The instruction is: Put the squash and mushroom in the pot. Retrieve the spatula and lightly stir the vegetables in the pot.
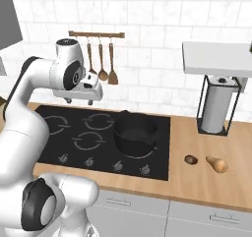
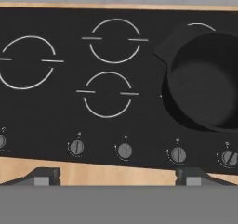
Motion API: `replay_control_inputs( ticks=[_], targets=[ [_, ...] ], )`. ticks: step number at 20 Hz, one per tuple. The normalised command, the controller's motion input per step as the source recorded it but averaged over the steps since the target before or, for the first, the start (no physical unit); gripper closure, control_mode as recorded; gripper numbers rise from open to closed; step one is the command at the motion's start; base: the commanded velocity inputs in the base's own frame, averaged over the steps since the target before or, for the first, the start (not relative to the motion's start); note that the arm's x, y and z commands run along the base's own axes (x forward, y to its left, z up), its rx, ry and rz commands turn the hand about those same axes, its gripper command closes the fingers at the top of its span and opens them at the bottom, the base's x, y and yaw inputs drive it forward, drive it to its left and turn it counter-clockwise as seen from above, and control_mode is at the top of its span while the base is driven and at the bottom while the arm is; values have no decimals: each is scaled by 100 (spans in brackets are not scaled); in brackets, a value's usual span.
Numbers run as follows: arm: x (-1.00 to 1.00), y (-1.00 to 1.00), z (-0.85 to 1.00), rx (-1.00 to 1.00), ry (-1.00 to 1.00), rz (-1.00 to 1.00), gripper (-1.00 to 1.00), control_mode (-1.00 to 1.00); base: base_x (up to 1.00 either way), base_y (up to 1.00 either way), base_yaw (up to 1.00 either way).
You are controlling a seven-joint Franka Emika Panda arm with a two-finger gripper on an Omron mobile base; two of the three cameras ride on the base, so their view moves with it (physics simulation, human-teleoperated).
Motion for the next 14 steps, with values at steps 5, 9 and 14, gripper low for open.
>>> replay_control_inputs(
  ticks=[5,9,14],
  targets=[
    [0,0,0,0,0,0,-100,100,0,-69,-2],
    [0,0,0,0,0,0,-100,100,0,-62,0],
    [0,0,0,0,0,0,-100,100,0,-62,0]
  ],
)
